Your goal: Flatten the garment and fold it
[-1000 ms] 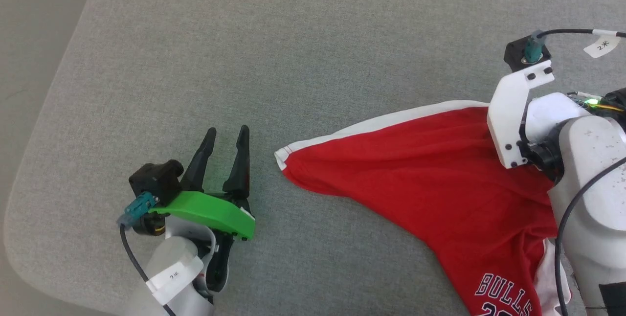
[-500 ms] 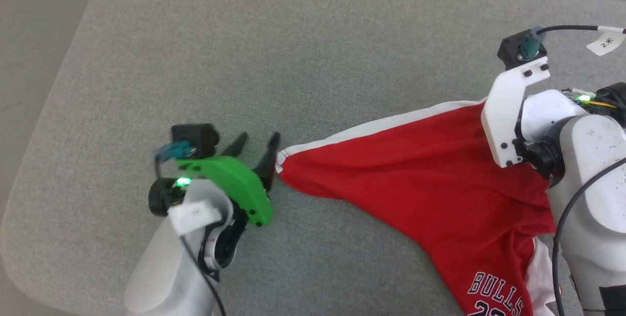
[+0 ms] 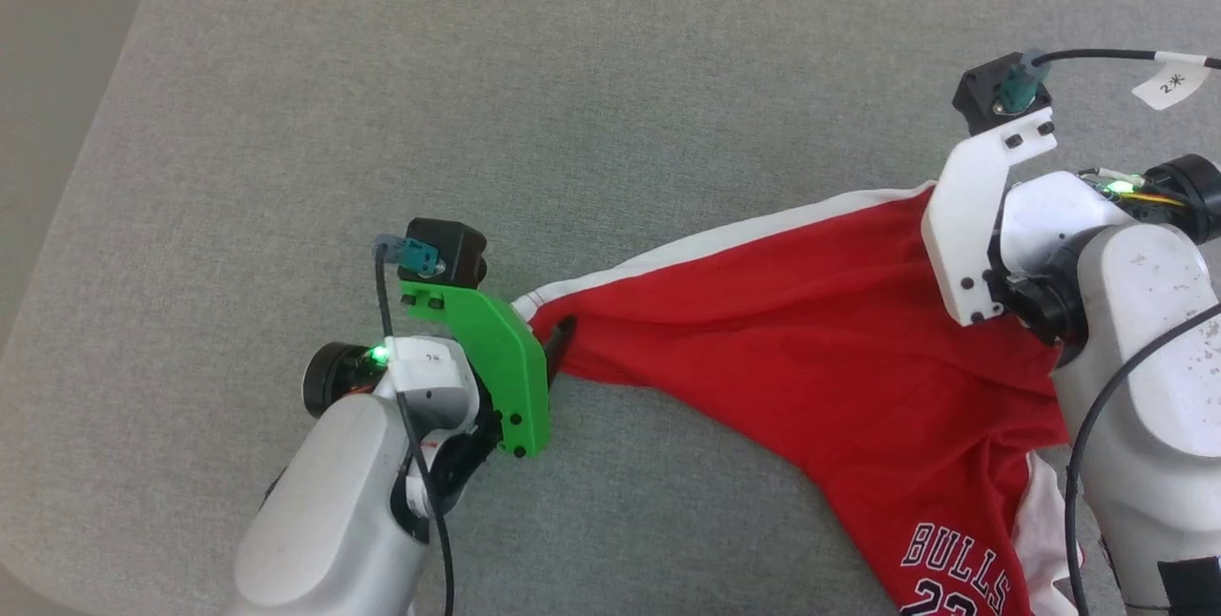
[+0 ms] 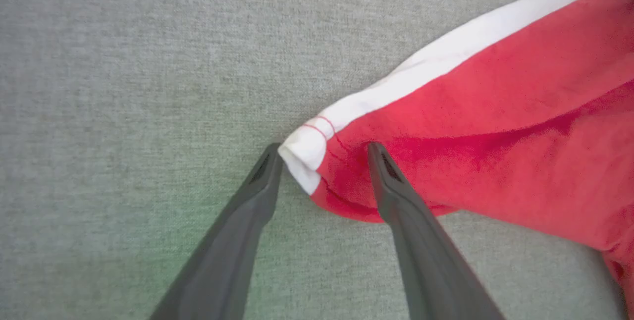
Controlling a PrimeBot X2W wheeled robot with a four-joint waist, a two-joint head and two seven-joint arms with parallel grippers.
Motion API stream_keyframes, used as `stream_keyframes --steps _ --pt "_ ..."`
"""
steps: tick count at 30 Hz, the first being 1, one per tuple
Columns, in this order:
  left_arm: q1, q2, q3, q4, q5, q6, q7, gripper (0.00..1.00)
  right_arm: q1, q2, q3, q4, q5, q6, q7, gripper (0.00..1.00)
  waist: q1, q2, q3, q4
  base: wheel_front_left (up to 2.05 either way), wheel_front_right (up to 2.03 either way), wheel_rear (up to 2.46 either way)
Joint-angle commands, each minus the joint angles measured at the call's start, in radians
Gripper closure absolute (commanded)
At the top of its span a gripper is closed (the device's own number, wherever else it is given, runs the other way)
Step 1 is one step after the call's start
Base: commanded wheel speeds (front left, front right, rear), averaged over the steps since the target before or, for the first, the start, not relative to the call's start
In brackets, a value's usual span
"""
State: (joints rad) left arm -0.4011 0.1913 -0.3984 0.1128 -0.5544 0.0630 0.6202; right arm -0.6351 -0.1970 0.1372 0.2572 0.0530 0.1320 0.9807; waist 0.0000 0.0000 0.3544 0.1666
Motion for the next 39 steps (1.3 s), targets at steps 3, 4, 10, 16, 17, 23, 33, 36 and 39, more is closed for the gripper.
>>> stream_keyframes --steps 3,4,10,16,17,23,33,36,39 --pt "0.003 -0.016 0.002 0.023 -0.036 -0.020 -0.024 1.00 -0.002 0.004 0.004 0.000 0.006 -0.001 -0.013 1.00 0.0000 0.0000 0.004 -0.004 0.00 0.00 0.00" --pt "0.001 -0.019 0.004 0.029 -0.041 -0.025 -0.033 1.00 -0.001 0.004 0.004 0.001 0.006 -0.001 -0.014 1.00 0.0000 0.0000 0.003 -0.004 0.00 0.00 0.00" --pt "-0.007 -0.030 0.030 0.050 -0.063 -0.044 -0.100 1.00 0.003 0.004 0.007 0.006 0.016 -0.001 -0.036 1.00 0.0000 0.0000 -0.024 -0.008 0.00 0.00 0.00" --pt "-0.064 -0.032 0.082 0.028 -0.107 -0.079 -0.159 1.00 -0.009 0.008 -0.014 -0.002 0.069 -0.001 -0.085 1.00 0.0000 0.0000 -0.088 -0.014 0.00 0.00 0.00" --pt "-0.080 -0.026 0.089 0.024 -0.108 -0.085 -0.164 1.00 -0.016 0.006 -0.018 -0.006 0.073 -0.001 -0.095 1.00 0.0000 0.0000 -0.097 -0.017 0.00 0.00 0.00" --pt "-0.229 0.001 0.142 0.035 -0.131 -0.117 -0.182 1.00 -0.096 0.033 -0.091 -0.033 0.139 -0.001 -0.157 1.00 0.0000 0.0000 -0.134 -0.038 0.00 0.00 0.00" --pt "-0.534 0.034 0.231 0.164 -0.130 -0.120 -0.249 1.00 -0.328 0.101 -0.167 -0.017 0.208 -0.001 -0.227 1.00 0.0000 0.0000 -0.116 -0.105 0.00 0.00 0.00" --pt "-0.635 0.043 0.247 0.225 -0.109 -0.112 -0.288 1.00 -0.419 0.119 -0.181 0.023 0.205 -0.001 -0.253 1.00 0.0000 0.0000 -0.085 -0.129 0.00 0.00 0.00" --pt "-0.729 0.058 0.253 0.285 -0.074 -0.107 -0.340 1.00 -0.514 0.134 -0.200 0.077 0.193 -0.001 -0.290 1.00 0.0000 0.0000 -0.044 -0.152 0.00 0.00 0.00"
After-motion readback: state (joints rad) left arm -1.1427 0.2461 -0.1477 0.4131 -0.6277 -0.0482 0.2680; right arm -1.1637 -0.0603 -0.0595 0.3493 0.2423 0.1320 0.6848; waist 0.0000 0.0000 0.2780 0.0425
